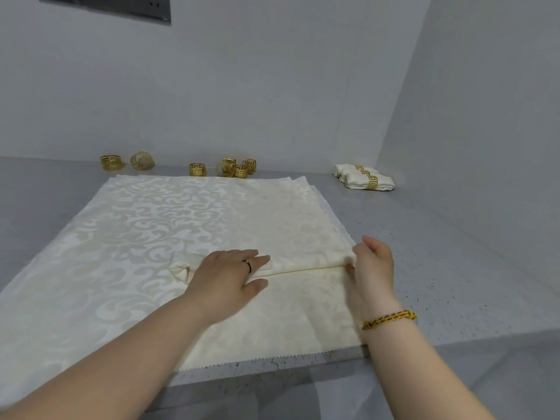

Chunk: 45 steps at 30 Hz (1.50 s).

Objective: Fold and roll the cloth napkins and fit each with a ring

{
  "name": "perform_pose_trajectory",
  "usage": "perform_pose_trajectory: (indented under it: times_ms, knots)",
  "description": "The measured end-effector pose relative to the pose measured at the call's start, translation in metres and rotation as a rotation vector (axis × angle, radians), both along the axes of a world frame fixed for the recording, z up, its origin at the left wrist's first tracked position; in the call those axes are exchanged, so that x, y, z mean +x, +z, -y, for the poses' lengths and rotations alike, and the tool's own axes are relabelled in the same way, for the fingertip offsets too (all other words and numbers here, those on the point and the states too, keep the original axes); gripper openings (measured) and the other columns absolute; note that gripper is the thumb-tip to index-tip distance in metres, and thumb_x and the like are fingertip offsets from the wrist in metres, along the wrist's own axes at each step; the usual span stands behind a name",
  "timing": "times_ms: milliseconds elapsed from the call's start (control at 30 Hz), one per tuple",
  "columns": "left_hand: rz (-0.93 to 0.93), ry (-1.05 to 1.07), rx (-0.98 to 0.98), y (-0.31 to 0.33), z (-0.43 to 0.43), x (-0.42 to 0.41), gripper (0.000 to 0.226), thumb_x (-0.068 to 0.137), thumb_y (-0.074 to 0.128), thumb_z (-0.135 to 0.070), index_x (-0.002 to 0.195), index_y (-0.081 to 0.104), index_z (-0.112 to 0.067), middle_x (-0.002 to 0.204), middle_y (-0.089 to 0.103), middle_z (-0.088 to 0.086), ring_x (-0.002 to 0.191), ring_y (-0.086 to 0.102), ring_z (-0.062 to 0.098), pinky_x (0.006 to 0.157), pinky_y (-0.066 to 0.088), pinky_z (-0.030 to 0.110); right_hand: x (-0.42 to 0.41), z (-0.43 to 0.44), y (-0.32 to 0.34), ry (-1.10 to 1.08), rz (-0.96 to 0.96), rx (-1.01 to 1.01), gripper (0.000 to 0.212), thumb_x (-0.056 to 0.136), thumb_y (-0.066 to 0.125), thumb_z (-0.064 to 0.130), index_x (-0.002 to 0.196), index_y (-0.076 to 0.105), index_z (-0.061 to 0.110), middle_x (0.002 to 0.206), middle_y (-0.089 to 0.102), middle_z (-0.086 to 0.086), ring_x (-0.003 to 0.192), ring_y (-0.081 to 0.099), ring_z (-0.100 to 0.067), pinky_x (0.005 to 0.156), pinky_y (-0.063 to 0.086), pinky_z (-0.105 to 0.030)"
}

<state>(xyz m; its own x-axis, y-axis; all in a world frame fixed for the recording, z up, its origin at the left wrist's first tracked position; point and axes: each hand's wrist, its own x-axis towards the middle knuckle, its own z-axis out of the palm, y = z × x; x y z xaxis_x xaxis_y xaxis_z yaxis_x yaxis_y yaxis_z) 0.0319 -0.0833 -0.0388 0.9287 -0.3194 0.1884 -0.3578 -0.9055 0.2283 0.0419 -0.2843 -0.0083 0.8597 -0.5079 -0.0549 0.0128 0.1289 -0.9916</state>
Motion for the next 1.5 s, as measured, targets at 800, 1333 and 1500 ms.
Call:
perform_pose_trajectory:
  times_ms: [800, 1333, 1500]
  knots:
    - [0.053, 0.178, -0.734, 0.002, -0.001, 0.001, 0.031, 0.086, 0.049, 0.001, 0.106, 0.049, -0.023, 0.108, 0.057, -0.005, 0.109, 0.053, 0.011, 0.074, 0.035, 0.009, 0.012, -0.084, -0.013, 0.606, 0.076, -0.613, 0.015, 0.088, 0.049, 0.012, 0.103, 0.048, 0.013, 0.102, 0.060, -0.009, 0.089, 0.054, -0.019, 0.070, 0.039, -0.025]
    - [-0.114, 0.489, -0.665, 0.012, -0.075, -0.021, 0.044, 0.078, 0.067, -0.019, 0.119, 0.052, -0.018, 0.096, 0.056, -0.004, 0.086, 0.052, 0.014, 0.069, 0.037, 0.021, 0.018, -0.088, -0.022, 0.658, -0.003, -0.934, 0.023, 0.090, 0.048, 0.027, 0.108, 0.050, 0.013, 0.107, 0.057, -0.014, 0.104, 0.050, -0.030, 0.085, 0.038, -0.032]
    - [-0.002, 0.465, -0.412, 0.013, -0.064, -0.020, 0.044, 0.081, 0.057, -0.010, 0.123, 0.049, -0.019, 0.108, 0.051, 0.000, 0.103, 0.052, 0.019, 0.071, 0.033, 0.022, 0.017, -0.083, -0.018, 0.673, -0.009, -1.003, 0.028, 0.092, 0.043, 0.017, 0.119, 0.048, 0.011, 0.101, 0.052, -0.006, 0.112, 0.044, -0.025, 0.096, 0.036, -0.032]
